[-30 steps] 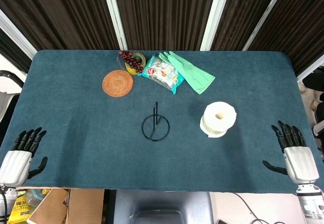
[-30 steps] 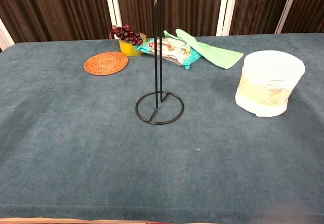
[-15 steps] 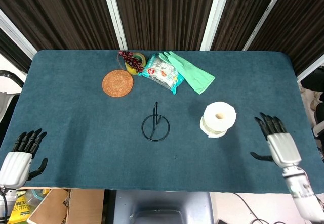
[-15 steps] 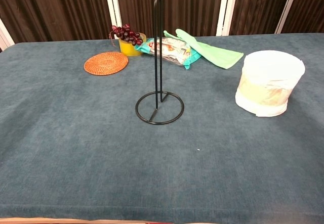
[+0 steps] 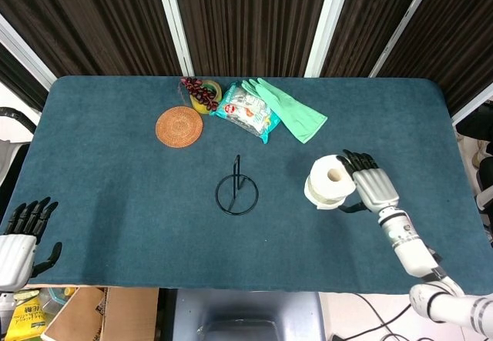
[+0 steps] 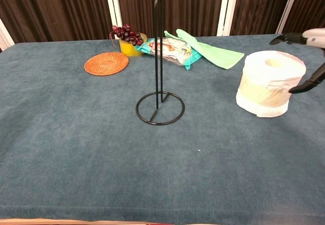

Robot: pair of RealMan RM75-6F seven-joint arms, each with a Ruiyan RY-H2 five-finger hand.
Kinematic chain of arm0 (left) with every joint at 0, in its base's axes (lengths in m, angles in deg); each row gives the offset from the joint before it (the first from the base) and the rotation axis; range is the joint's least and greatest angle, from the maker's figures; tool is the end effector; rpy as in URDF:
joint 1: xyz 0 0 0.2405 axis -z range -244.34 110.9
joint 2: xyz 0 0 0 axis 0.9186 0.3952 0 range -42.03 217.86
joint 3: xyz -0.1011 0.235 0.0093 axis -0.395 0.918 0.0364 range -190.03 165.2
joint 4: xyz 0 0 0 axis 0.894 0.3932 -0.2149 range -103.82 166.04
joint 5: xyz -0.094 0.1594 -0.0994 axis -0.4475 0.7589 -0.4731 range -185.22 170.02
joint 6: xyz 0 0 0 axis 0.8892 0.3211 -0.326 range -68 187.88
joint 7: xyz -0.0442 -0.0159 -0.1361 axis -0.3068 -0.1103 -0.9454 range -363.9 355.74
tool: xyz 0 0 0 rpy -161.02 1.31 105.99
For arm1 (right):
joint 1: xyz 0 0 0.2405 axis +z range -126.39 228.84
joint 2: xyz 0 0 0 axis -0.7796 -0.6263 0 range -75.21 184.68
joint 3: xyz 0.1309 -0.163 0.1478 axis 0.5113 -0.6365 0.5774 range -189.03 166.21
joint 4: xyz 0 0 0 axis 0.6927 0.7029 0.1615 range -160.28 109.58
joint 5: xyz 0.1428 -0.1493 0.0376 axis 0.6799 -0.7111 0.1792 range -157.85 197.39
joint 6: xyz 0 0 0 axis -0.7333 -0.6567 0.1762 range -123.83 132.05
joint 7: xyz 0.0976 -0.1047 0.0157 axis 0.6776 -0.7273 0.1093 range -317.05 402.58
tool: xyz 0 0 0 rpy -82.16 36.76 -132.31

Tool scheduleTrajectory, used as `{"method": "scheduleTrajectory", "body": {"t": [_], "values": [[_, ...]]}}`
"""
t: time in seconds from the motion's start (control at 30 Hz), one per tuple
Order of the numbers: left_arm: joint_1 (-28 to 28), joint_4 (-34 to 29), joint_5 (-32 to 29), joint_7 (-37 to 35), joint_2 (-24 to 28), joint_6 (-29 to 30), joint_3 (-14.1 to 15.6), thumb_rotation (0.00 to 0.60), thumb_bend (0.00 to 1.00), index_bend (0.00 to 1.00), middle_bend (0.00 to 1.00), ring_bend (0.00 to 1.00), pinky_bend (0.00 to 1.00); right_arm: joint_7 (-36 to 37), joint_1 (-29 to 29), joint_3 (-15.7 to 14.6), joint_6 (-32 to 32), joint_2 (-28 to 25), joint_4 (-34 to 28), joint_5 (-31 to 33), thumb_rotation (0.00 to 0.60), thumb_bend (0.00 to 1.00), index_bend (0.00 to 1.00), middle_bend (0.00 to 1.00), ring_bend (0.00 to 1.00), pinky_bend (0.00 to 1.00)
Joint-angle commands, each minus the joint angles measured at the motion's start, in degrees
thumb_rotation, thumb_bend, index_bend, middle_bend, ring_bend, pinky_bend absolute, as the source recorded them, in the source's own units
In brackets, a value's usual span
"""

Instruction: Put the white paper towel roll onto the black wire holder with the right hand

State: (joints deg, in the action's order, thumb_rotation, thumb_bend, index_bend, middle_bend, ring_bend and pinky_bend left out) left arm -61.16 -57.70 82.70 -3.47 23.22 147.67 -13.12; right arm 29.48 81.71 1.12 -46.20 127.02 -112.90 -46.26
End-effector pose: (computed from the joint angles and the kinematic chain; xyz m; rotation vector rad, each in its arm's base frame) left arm -0.3106 0.1774 0.1581 -1.4675 -0.8096 -0.9123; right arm -0.2456 -0.3347 0.0782 1.7034 -1.0130 0.7402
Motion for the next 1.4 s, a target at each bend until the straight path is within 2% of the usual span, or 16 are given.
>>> {"method": "scheduleTrajectory", "body": {"t": [0.03,0.43,0.47,0.53,0.6,0.7,0.8,0.87,1.0,1.13,1.4], "values": [[-0.2,0.0,-0.2,0.0,0.0,0.1,-0.1,0.6,0.45,0.0,0.03,0.02,0.02,-2.3,2.9,0.5,3.3,1.5,1.7,4.3,0.6,0.04,0.0,0.0,0.0,0.0],[0.2,-0.2,-0.7,0.8,-0.2,-0.6,-0.5,0.6,0.45,0.0,0.03,0.02,0.02,-4.0,7.1,-0.3,6.7,2.8,4.2,11.0,0.6,0.04,0.0,0.0,0.0,0.0],[0.3,-0.2,-0.6,0.8,-0.2,-0.7,-0.5,0.6,0.45,0.0,0.03,0.02,0.02,-3.9,7.2,-0.4,6.5,2.7,4.2,11.3,0.6,0.04,0.03,0.02,0.01,0.01],[0.3,-0.2,-0.6,0.8,-0.2,-0.8,-0.5,0.6,0.45,0.0,0.03,0.02,0.02,-3.6,7.3,-0.6,6.6,2.6,4.3,11.8,0.6,0.05,0.21,0.17,0.11,0.13],[0.4,-0.2,-0.5,0.7,-0.2,-0.9,-0.5,0.6,0.45,0.0,0.03,0.02,0.02,-3.5,7.5,-0.9,6.6,2.4,4.3,12.2,0.6,0.05,0.42,0.32,0.27,0.3],[0.5,-0.2,-0.6,0.7,-0.2,-0.9,-0.6,0.6,0.45,0.0,0.03,0.02,0.02,-3.0,7.1,-1.2,4.7,2.7,4.5,11.3,0.6,0.07,0.63,0.49,0.47,0.46],[0.4,-0.1,-0.4,0.8,-0.4,-0.9,-0.5,0.6,0.45,0.0,0.03,0.02,0.02,-1.9,6.5,-1.3,2.6,3.2,4.9,10.0,0.6,0.09,0.75,0.59,0.59,0.56],[0.5,0.0,-0.4,0.9,-0.5,-0.9,-0.5,0.6,0.45,0.0,0.03,0.02,0.02,-0.1,5.9,-1.0,0.9,3.3,4.6,8.4,0.6,0.1,0.8,0.63,0.63,0.59],[0.3,-0.2,-0.1,1.0,-0.4,-0.7,-0.2,0.6,0.45,0.0,0.03,0.02,0.02,4.3,4.2,-0.4,-3.5,2.1,2.3,3.3,0.6,0.1,0.82,0.65,0.65,0.6],[0.3,-0.3,0.0,1.1,-0.4,-0.7,-0.2,0.6,0.45,0.0,0.03,0.02,0.02,7.0,3.3,0.6,-6.4,-1.8,-3.1,-0.7,0.6,0.1,0.82,0.65,0.65,0.61],[0.0,-0.5,0.2,1.6,-0.5,-0.3,-0.1,0.6,0.45,0.0,0.03,0.02,0.02,11.7,4.0,6.5,-8.7,-11.0,-17.1,-2.3,0.6,0.1,0.81,0.65,0.65,0.6]]}}
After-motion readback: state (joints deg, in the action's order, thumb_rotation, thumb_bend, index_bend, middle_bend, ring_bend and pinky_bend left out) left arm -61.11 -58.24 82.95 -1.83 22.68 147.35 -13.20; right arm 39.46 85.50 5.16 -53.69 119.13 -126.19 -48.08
